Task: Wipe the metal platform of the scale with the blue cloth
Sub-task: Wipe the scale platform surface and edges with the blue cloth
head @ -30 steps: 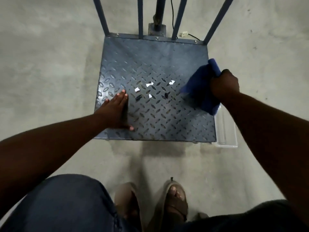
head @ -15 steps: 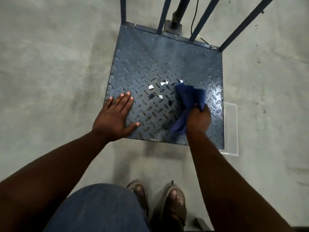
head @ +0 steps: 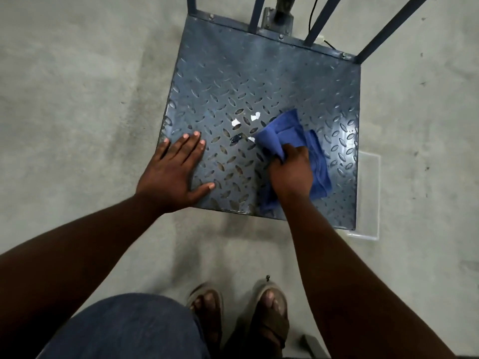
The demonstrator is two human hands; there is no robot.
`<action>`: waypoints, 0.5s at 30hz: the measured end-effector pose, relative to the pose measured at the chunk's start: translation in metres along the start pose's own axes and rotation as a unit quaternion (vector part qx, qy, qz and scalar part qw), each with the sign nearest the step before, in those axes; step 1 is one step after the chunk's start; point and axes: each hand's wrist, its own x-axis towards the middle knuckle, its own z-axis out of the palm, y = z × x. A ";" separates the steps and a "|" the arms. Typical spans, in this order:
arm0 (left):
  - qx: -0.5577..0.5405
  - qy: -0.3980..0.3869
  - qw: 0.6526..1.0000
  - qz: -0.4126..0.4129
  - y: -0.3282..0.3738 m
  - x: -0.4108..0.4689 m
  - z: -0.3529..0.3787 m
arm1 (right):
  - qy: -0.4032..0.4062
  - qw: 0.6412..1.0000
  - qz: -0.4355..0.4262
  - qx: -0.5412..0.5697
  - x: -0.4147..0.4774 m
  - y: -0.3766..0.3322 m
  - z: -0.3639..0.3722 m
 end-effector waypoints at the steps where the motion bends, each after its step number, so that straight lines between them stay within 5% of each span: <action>1: 0.003 -0.004 1.000 0.000 0.001 0.001 0.000 | -0.008 1.000 0.000 -0.001 0.003 0.000 0.000; 6: -0.003 0.007 1.000 -0.005 0.002 0.001 -0.001 | -0.081 0.995 -0.053 -0.038 -0.004 -0.024 0.009; 10: -0.005 0.014 1.000 -0.006 0.001 0.000 0.001 | -0.119 0.981 -0.011 0.155 -0.004 -0.041 0.013; 15: -0.011 0.026 1.000 -0.004 -0.001 -0.001 0.001 | 0.042 0.970 0.116 0.211 0.009 -0.017 -0.015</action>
